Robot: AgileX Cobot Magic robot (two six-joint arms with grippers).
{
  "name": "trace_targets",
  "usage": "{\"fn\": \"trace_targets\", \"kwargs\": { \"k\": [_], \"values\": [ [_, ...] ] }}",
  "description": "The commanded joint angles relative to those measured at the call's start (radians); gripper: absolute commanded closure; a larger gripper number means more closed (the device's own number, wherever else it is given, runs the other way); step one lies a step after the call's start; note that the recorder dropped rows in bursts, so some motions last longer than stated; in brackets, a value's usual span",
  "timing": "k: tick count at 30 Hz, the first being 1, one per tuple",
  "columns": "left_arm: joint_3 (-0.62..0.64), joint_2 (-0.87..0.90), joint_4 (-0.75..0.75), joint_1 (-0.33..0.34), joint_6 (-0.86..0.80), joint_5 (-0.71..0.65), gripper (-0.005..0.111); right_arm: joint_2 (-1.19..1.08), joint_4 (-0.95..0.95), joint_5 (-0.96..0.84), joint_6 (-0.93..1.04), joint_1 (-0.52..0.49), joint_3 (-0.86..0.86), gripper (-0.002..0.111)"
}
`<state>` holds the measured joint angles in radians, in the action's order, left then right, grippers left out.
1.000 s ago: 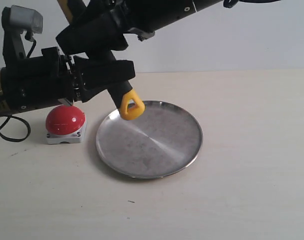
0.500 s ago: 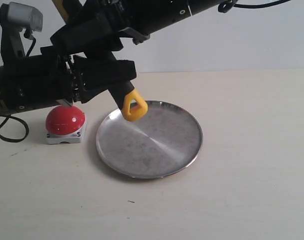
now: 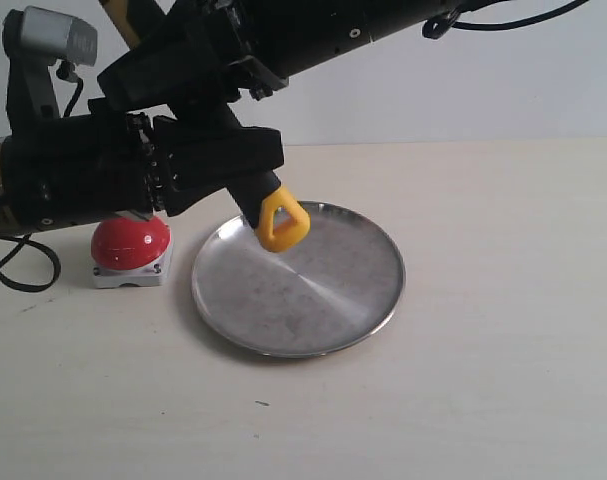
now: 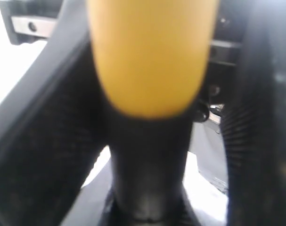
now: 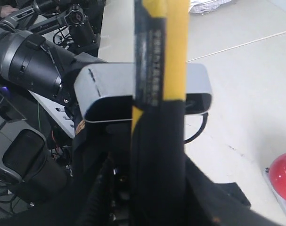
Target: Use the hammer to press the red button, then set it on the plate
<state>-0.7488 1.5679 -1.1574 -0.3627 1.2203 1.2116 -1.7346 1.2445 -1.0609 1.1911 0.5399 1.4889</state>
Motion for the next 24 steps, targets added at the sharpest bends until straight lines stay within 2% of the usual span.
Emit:
{"fn": "trace_targets", "kwargs": {
  "k": [1,3,5,11,13,21,24],
  "values": [
    [-0.006,-0.019,0.044,-0.006,-0.010,0.010,0.105,0.001,0.014,0.046,-0.017,-0.001,0.003,0.108],
    [-0.006,-0.019,0.044,-0.006,-0.005,0.010,0.098,0.008,0.014,0.069,-0.017,-0.001,0.003,0.108],
    [-0.006,-0.019,0.044,-0.006,-0.005,0.010,0.085,0.020,0.014,0.112,-0.017,-0.001,0.003,0.108],
    [-0.006,-0.019,0.041,-0.006,-0.005,0.010,0.016,0.069,-0.023,0.195,-0.029,-0.001,0.003,0.108],
    [-0.006,-0.019,0.039,-0.006,-0.005,0.010,0.006,0.086,-0.058,0.230,-0.067,-0.001,0.003,0.108],
    [-0.006,-0.019,-0.002,-0.006,0.008,0.010,0.004,0.153,-0.104,0.355,-0.122,-0.001,0.003,0.108],
    [-0.006,-0.019,-0.075,-0.006,0.019,0.010,0.004,0.177,-0.115,0.384,-0.138,-0.001,0.003,0.108]
  ]
}}
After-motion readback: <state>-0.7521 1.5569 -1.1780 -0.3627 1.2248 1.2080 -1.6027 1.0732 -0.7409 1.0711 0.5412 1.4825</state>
